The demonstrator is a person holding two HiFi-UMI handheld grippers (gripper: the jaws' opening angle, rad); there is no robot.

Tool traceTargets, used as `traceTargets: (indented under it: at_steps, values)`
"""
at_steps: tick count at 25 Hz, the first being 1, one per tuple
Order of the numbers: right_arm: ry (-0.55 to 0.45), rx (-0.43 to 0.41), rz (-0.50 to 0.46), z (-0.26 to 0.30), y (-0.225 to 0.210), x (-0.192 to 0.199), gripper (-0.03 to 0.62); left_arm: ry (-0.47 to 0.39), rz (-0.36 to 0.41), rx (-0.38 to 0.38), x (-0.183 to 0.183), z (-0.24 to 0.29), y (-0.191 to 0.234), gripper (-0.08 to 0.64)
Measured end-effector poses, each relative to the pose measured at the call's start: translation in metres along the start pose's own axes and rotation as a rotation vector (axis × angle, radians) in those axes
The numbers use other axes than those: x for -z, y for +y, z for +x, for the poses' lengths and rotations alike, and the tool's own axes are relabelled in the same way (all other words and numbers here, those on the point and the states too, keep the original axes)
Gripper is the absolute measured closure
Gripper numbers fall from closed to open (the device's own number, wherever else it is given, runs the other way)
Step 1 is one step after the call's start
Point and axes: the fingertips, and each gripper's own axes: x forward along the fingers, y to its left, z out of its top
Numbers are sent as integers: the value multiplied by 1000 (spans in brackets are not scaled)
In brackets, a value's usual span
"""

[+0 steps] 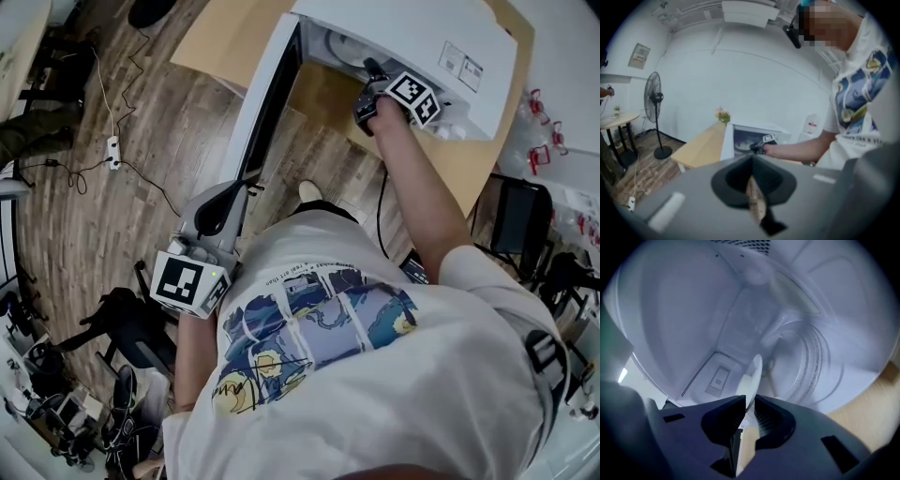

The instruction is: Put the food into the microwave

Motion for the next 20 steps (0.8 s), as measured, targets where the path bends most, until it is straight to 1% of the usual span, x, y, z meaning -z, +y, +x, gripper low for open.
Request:
traceTargets:
  at_steps: [6,9,13,16,20]
  values:
    - [55,108,-292,0,-3,-1,475,1,-10,-1,1,2,-3,552]
    - [86,156,-414,0,-6,0,434,4,-18,-5,3,3,-3,554]
    - [130,226,-573,-2,-7,1,412,5,-14,1,4,1,-5,552]
    - [143,274,-643,-3,-6,2,393,5,-15,1,5,-3,-5,552]
    - [143,314,-666,-1,-7,1,390,6,-14,0,8,-8,-5,552]
